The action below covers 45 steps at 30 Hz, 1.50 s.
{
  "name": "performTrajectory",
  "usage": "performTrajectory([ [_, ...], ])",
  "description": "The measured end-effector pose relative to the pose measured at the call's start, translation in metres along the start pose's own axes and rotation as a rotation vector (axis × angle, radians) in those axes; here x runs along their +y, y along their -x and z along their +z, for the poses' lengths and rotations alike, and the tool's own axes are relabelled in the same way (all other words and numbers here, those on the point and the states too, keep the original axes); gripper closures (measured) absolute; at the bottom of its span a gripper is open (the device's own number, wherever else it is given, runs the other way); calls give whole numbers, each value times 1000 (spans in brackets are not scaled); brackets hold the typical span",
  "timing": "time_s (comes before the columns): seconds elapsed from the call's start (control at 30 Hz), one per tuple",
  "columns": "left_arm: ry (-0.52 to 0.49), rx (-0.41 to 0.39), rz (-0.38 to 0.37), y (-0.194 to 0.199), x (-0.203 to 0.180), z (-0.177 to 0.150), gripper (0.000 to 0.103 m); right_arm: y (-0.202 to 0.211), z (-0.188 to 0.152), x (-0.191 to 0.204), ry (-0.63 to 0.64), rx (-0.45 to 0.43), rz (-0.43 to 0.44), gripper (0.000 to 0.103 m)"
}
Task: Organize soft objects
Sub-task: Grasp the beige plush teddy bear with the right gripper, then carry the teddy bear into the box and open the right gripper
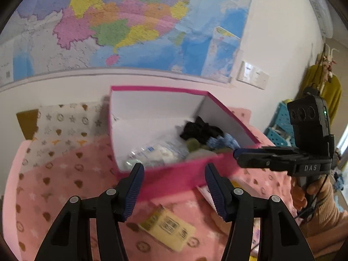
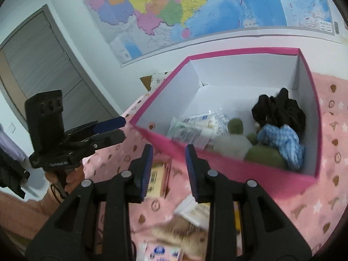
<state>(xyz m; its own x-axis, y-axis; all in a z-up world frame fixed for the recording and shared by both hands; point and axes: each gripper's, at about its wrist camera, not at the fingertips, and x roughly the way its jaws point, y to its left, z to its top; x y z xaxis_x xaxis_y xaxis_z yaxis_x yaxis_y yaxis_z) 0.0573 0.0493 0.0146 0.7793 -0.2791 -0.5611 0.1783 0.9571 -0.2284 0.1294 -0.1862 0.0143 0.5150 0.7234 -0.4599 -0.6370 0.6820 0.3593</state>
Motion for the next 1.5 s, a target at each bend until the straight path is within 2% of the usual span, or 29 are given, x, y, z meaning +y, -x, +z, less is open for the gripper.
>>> performTrajectory([
  [0.1,-16,30,-41,-2,-14,-13,44,14,-19,-6,-14,17,-22,69],
  [0.17,-32,52,-73,-4,-25,-22,44,22,-32,-13,-32,28,-45,63],
  [0.33,-42,124,-174,-18,-49,-44,44,40,-71,-36,-119,54,-125,59],
  [0.47,-43,192,-245,-31,-64,-60,44,47,-95,-49,-190,55,-124,52],
  [0.73,-36,271,-252,-56,-73,-75,44,34,-110,-40,-156,54,-104,51],
  [0.83,-13,291,-259,-63,-72,-79,48,30,-112,-38,-134,50,-118,52],
  [0.9,-8,303,-253,-66,-70,-80,57,28,-113,-38,-130,55,-119,61],
  [0.93,-1,311,-251,-68,-69,-81,60,27,-113,-38,-131,54,-108,72],
  [0.97,3,316,-255,-69,-69,-82,65,28,-114,-37,-131,50,-105,78],
  [1.27,24,286,-285,-58,-69,-80,67,43,-107,-19,-76,9,-81,83],
  [1.5,23,220,-323,-30,-71,-66,67,60,-88,5,-4,-41,-33,84],
])
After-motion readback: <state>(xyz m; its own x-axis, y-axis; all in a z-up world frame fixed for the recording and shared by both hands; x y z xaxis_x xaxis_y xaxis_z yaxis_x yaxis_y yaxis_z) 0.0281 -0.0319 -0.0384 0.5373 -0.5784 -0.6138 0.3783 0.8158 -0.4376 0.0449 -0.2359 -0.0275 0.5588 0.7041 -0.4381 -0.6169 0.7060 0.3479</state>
